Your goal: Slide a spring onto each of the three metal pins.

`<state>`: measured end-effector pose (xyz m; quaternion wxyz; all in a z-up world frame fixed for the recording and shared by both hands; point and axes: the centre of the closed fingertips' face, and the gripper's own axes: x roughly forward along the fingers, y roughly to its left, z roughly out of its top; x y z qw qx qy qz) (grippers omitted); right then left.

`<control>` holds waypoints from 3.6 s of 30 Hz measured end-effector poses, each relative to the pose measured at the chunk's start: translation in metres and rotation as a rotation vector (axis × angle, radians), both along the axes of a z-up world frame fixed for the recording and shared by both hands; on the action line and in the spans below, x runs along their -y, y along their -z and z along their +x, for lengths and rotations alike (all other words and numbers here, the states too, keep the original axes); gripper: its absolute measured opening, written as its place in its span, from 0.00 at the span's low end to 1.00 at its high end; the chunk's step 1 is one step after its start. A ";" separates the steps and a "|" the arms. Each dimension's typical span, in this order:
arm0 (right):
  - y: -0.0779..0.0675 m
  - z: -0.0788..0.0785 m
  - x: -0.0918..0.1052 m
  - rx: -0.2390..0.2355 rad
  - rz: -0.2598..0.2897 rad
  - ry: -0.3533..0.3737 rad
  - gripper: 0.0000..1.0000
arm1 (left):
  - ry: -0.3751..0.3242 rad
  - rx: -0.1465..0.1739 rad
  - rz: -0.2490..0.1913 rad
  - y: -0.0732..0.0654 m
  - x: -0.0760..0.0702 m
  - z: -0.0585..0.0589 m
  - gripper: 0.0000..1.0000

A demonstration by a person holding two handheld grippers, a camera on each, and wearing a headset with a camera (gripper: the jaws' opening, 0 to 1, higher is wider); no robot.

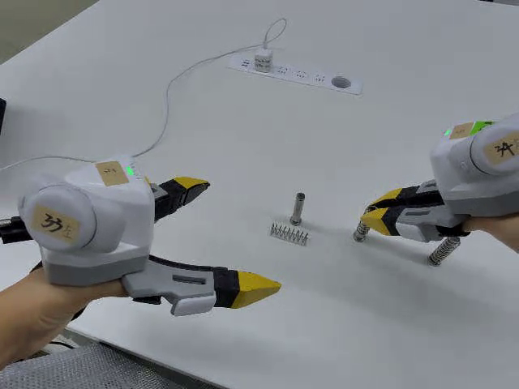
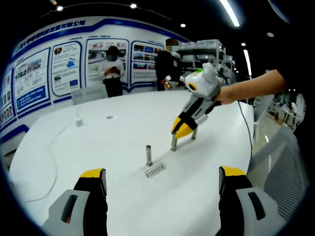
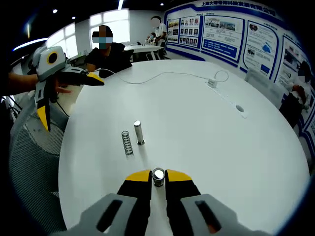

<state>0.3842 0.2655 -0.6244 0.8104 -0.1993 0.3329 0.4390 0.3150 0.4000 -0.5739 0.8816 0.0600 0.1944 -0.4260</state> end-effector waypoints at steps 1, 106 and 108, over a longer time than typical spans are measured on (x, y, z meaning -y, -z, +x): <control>0.001 0.000 0.000 -0.004 0.001 0.001 0.11 | 0.000 0.000 0.001 0.000 0.000 0.000 0.97; -0.046 -0.067 -0.031 0.090 0.070 -0.181 0.10 | 0.140 0.030 0.011 -0.023 0.042 -0.003 0.74; -0.050 -0.069 -0.029 0.097 0.077 -0.182 0.10 | 0.157 0.037 0.008 -0.025 0.048 -0.005 0.71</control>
